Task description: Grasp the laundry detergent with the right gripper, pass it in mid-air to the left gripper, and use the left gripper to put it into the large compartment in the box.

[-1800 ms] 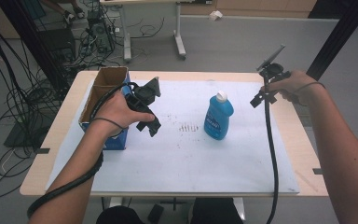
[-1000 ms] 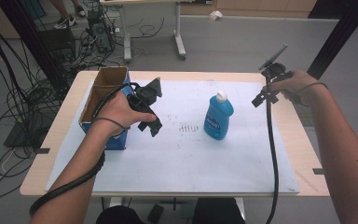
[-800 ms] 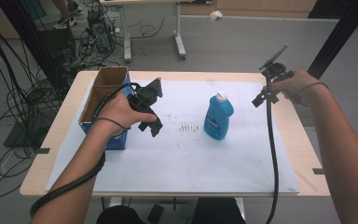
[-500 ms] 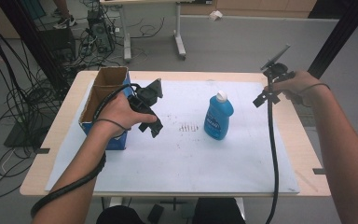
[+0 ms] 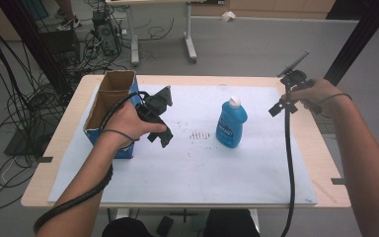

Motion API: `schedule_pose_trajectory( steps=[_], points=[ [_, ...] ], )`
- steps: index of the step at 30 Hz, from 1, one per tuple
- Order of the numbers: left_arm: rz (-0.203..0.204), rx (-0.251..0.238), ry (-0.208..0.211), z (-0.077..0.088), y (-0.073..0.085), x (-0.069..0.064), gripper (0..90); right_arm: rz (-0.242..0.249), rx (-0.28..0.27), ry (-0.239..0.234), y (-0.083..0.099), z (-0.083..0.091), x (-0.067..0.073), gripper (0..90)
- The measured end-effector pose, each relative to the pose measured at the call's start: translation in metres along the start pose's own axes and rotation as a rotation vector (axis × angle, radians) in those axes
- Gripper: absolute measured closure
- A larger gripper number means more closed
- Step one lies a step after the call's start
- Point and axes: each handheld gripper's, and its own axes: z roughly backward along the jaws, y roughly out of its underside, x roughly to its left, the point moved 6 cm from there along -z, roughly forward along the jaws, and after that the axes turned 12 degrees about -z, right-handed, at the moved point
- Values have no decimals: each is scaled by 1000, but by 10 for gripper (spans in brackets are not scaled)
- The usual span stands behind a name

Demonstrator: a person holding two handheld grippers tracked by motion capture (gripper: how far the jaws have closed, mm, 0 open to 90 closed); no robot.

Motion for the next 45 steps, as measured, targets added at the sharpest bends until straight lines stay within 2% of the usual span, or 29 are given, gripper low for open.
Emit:
schedule_pose_trajectory(
  steps=[4,7,14,20,22,29,32,39,45],
  points=[
    [-2,-6,3,-2,0,-1,94,-6,-6,-7,4,-2,-1,48],
    [2,-3,2,-4,0,-2,95,1,-3,17,9,-4,-2,47],
    [6,5,9,-10,4,-4,95,6,-3,22,17,-9,-4,46],
    [3,13,15,-15,6,-5,94,-1,-13,-8,25,-15,-1,47],
    [7,9,15,-16,6,-5,94,4,-11,2,27,-17,-1,46],
    [6,6,21,-19,6,-6,95,-5,-20,-22,33,-22,0,47],
    [2,7,23,-20,5,-6,95,0,-19,-17,35,-23,0,46],
    [2,3,21,-23,5,-6,95,-11,-26,-53,42,-29,-1,46],
    [6,-14,15,-22,3,-4,95,-8,-27,-48,49,-36,-1,46]
  ],
)
